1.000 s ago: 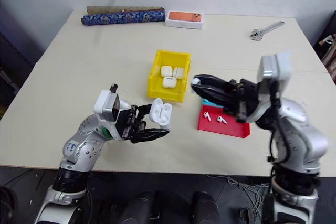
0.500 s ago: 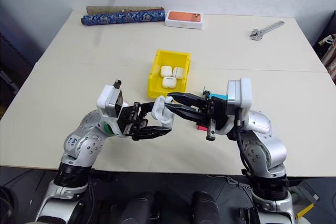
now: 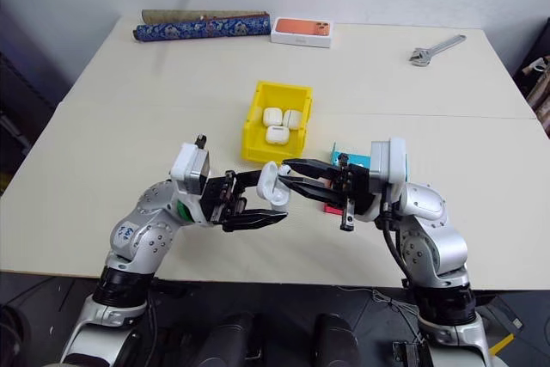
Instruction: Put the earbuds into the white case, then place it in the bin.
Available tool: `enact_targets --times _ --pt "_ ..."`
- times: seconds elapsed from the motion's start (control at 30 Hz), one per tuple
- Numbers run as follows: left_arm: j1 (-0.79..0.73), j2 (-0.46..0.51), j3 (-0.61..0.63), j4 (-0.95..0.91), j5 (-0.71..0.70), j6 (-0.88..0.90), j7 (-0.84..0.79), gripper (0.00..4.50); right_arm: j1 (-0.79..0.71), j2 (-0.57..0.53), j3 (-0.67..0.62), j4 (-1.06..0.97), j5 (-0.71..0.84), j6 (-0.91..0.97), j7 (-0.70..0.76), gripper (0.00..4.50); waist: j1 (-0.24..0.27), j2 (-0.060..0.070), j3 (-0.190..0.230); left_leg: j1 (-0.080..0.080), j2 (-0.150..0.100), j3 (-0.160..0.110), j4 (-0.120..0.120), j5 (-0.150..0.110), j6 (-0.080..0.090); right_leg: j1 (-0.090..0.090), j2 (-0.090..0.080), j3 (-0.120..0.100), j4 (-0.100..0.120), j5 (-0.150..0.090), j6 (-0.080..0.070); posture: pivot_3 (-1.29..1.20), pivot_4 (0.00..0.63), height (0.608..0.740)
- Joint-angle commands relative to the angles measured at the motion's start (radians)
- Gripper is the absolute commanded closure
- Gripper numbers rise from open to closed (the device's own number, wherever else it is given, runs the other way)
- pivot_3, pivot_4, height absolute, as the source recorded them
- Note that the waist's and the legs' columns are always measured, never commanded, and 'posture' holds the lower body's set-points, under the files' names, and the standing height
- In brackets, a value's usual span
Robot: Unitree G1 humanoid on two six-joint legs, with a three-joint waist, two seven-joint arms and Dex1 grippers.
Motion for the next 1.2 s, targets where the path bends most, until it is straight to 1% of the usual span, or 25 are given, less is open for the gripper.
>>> enact_targets --times 0.03,0.07,0.1,0.17,0.23,0.3,0.33,0.4,0.43,0.5,0.6,0.67,0.73,0.8,0.9,0.97,1.03,1.17,1.2 --pt "-0.022 -0.019 0.019 -0.035 -0.019 -0.037 0.007 1.73 0.008 -0.009 0.022 0.013 -0.035 -0.056 0.037 2.74 0.0 0.0 0.0 0.0 0.0 0.0 0.0 0.0 0.0 0.0 0.0 0.0 0.0 0.0 0.0 0.0 0.15 0.74" --pt "-0.02 -0.018 0.019 -0.036 -0.017 -0.039 0.007 1.73 0.006 -0.015 0.008 0.007 -0.019 -0.049 0.03 2.42 0.0 0.0 0.0 0.0 0.0 0.0 0.0 0.0 0.0 0.0 0.0 0.0 0.0 0.0 0.0 0.0 0.15 0.74" --pt "-0.017 -0.016 0.021 -0.037 -0.016 -0.041 0.007 1.73 0.004 -0.019 -0.012 0.002 -0.003 -0.043 0.017 1.96 0.0 0.0 0.0 0.0 0.0 0.0 0.0 0.0 0.0 0.0 0.0 0.0 0.0 0.0 0.0 0.0 0.15 0.74" --pt "-0.005 -0.009 0.025 -0.041 -0.01 -0.047 0.009 1.73 0.007 -0.057 -0.073 -0.024 0.048 0.002 -0.015 1.39 0.0 0.0 0.0 0.0 0.0 0.0 0.0 0.0 0.0 0.0 0.0 0.0 0.0 0.0 0.0 0.0 0.15 0.74" --pt "0.017 0.006 0.036 -0.044 -0.005 -0.054 0.01 1.73 0.026 -0.107 -0.147 -0.043 0.085 0.039 -0.056 0.68 0.004 0.0 0.0 0.0 0.0 0.0 0.0 0.0 0.0 0.0 -0.001 0.0 0.0 0.0 0.0 0.0 0.15 0.74" --pt "0.039 0.025 0.043 -0.044 0.004 -0.066 0.004 1.73 0.061 -0.169 -0.215 -0.034 0.088 0.053 -0.064 0.05 0.004 0.0 0.0 0.0 0.0 -0.001 0.0 0.0 0.001 0.001 -0.002 0.001 -0.001 0.0 0.0 0.0 0.15 0.74" --pt "0.053 0.038 0.046 -0.043 0.013 -0.077 0.0 1.73 0.096 -0.213 -0.258 -0.007 0.072 0.046 -0.043 0.05 0.005 0.0 0.0 0.0 0.0 -0.001 0.0 -0.001 0.001 0.001 -0.003 0.001 -0.001 0.0 0.0 0.0 0.15 0.74" --pt "0.082 0.06 0.055 -0.048 0.02 -0.091 -0.004 1.73 0.165 -0.292 -0.345 0.099 0.003 -0.028 -0.001 0.05 0.007 0.0 0.0 -0.001 -0.001 -0.001 0.0 -0.001 0.001 0.001 -0.003 0.0 -0.003 0.0 0.0 0.0 0.15 0.74" --pt "0.095 0.066 0.063 -0.053 0.017 -0.092 0.004 1.73 0.196 -0.329 -0.387 0.173 -0.02 -0.051 0.016 0.05 0.006 0.0 0.0 0.0 -0.001 -0.001 0.0 -0.001 0.002 0.002 -0.003 0.0 -0.003 0.0 0.0 0.0 0.15 0.74" --pt "0.12 0.076 0.074 -0.066 0.01 -0.093 0.015 1.73 0.245 -0.399 -0.448 0.351 -0.108 -0.159 0.033 0.05 0.006 0.0 0.0 0.0 -0.002 0.0 0.0 -0.002 0.003 0.002 -0.003 -0.001 -0.004 0.0 0.001 0.0 0.15 0.74" --pt "0.152 0.082 0.081 -0.086 0.007 -0.091 0.028 1.73 0.29 -0.486 -0.497 0.605 -0.241 -0.308 -0.002 0.05 0.004 0.0 0.0 0.001 -0.003 0.003 0.0 -0.002 0.004 0.002 -0.004 -0.001 -0.004 0.001 0.002 0.0 0.15 0.74" --pt "0.161 0.081 0.084 -0.095 0.006 -0.09 0.039 1.73 0.314 -0.531 -0.492 0.707 -0.317 -0.386 -0.03 0.05 0.002 0.0 0.0 0.002 -0.002 0.004 -0.001 -0.002 0.004 0.002 -0.004 -0.001 -0.004 0.001 0.002 0.0 0.15 0.74" --pt "0.163 0.079 0.085 -0.099 0.004 -0.089 0.048 1.73 0.316 -0.562 -0.472 0.751 -0.371 -0.429 -0.054 0.05 -0.002 0.0 0.0 0.003 -0.002 0.005 -0.001 -0.001 0.003 0.002 -0.004 -0.001 -0.006 0.001 0.002 0.0 0.15 0.74" --pt "0.163 0.079 0.084 -0.1 0.003 -0.088 0.054 1.73 0.293 -0.579 -0.446 0.73 -0.389 -0.42 -0.061 0.05 -0.013 0.001 0.0 0.004 0.0 0.008 -0.001 -0.001 0.003 0.002 -0.005 0.0 -0.006 0.001 0.002 0.0 0.15 0.74" --pt "0.161 0.079 0.084 -0.098 0.002 -0.088 0.057 1.73 0.219 -0.607 -0.372 0.624 -0.4 -0.31 -0.066 0.05 -0.031 0.002 0.0 0.006 0.001 0.009 -0.001 -0.001 0.002 0.002 -0.007 0.002 -0.005 0.001 0.001 0.0 0.15 0.74" --pt "0.159 0.079 0.082 -0.094 0.002 -0.088 0.057 1.73 0.127 -0.623 -0.303 0.541 -0.385 -0.2 -0.049 0.05 -0.035 0.004 0.0 0.006 0.002 0.009 -0.001 -0.001 0.001 0.001 -0.008 0.002 -0.003 0.001 0.001 0.0 0.15 0.74" --pt "0.154 0.077 0.077 -0.091 0.003 -0.087 0.057 1.73 -0.001 -0.625 -0.225 0.481 -0.367 -0.063 -0.043 0.05 -0.037 0.004 0.001 0.006 0.002 0.009 -0.001 -0.001 0.001 0.0 -0.008 0.004 -0.002 0.002 0.0 0.0 0.15 0.74" --pt "0.149 0.07 0.068 -0.089 0.005 -0.087 0.062 1.73 -0.195 -0.619 -0.06 0.448 -0.401 0.116 0.023 0.05 -0.025 0.004 0.0 0.004 0.002 0.005 0.0 -0.001 0.0 -0.001 -0.008 0.005 -0.003 0.002 -0.001 0.0 0.15 0.74" --pt "0.151 0.066 0.064 -0.092 0.006 -0.087 0.064 1.73 -0.265 -0.605 0.015 0.464 -0.441 0.137 0.056 0.41 -0.021 0.004 0.0 0.003 0.002 0.004 0.0 -0.001 -0.001 -0.001 -0.008 0.004 -0.004 0.001 -0.002 0.0 0.15 0.74"
